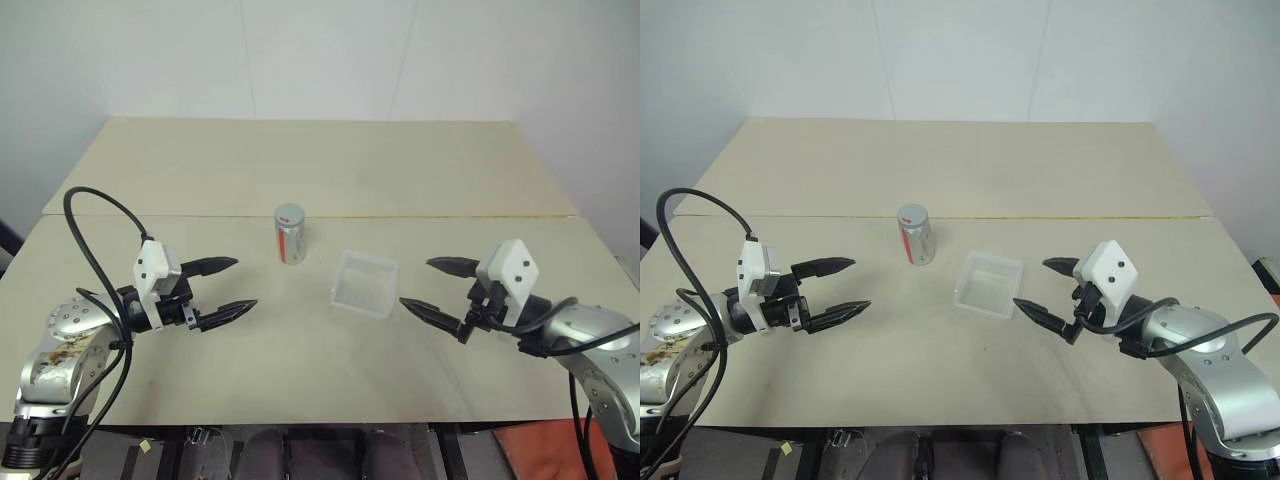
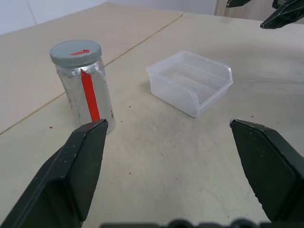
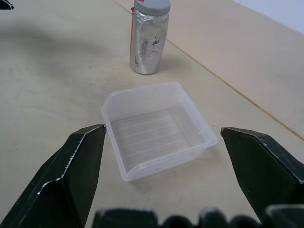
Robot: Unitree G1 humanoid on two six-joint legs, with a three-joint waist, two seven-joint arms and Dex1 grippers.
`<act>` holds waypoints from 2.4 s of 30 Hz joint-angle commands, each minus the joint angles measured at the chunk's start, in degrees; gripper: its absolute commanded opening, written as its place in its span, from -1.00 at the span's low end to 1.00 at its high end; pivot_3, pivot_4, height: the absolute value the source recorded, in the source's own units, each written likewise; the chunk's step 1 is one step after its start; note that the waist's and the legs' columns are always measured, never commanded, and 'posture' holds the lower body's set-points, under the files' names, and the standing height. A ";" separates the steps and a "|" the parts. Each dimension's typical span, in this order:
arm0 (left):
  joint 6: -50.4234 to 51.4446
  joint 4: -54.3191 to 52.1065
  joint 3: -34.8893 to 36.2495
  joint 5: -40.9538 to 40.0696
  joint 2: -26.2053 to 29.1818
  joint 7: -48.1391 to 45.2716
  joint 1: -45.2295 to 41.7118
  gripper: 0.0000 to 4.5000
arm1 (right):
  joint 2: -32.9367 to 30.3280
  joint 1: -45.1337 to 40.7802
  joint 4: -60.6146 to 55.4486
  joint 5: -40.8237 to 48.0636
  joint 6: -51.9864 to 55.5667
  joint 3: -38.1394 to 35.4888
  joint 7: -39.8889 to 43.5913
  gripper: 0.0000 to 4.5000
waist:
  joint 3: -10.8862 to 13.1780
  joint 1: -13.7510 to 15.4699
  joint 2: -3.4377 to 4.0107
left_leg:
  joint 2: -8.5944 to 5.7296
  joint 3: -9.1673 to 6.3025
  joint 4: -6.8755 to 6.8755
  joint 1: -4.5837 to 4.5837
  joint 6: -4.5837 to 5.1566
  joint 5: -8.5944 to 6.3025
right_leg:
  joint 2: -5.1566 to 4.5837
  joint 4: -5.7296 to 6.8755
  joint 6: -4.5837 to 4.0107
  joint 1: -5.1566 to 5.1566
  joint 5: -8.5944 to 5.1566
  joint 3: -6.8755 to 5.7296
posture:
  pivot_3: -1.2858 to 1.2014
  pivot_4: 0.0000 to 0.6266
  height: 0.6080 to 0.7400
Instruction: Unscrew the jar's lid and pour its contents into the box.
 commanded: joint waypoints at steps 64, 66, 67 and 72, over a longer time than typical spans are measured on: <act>-20.24 33.85 -12.86 26.01 -33.79 42.09 -26.22 0.47 | 1.49 -1.27 -3.96 -0.26 -1.32 -0.31 -4.82 1.00 | 0.02 0.15 -0.09 | -0.12 -0.17 0.08 -0.10 0.02 0.00 | -0.05 -0.05 0.11 0.08 0.06 -0.12 | 0.03 -0.52 1.00; -21.01 33.65 -13.47 26.22 -33.79 41.56 -25.73 0.19 | 1.58 -1.25 -4.02 -0.19 -1.37 -0.40 -4.95 1.00 | 0.02 0.14 -0.09 | -0.12 -0.17 0.08 -0.09 0.02 0.00 | -0.05 -0.05 0.11 0.08 0.06 -0.12 | 0.03 -0.52 1.00; -20.99 33.57 -13.56 26.14 -33.82 41.40 -25.61 0.02 | 1.62 -1.26 -4.04 -0.19 -1.38 -0.41 -5.01 1.00 | 0.02 0.14 -0.09 | -0.12 -0.17 0.09 -0.10 0.02 0.00 | -0.05 -0.05 0.11 0.08 0.07 -0.12 | 0.03 -0.52 1.00; -21.14 33.87 -12.74 25.90 -33.06 41.00 -26.01 -0.11 | 1.76 -1.91 -3.78 -0.52 -1.57 0.00 -5.21 1.00 | 0.02 0.13 -0.09 | -0.12 -0.17 0.09 -0.10 0.02 0.00 | -0.05 -0.05 0.11 0.08 0.07 -0.12 | 0.03 -0.52 1.00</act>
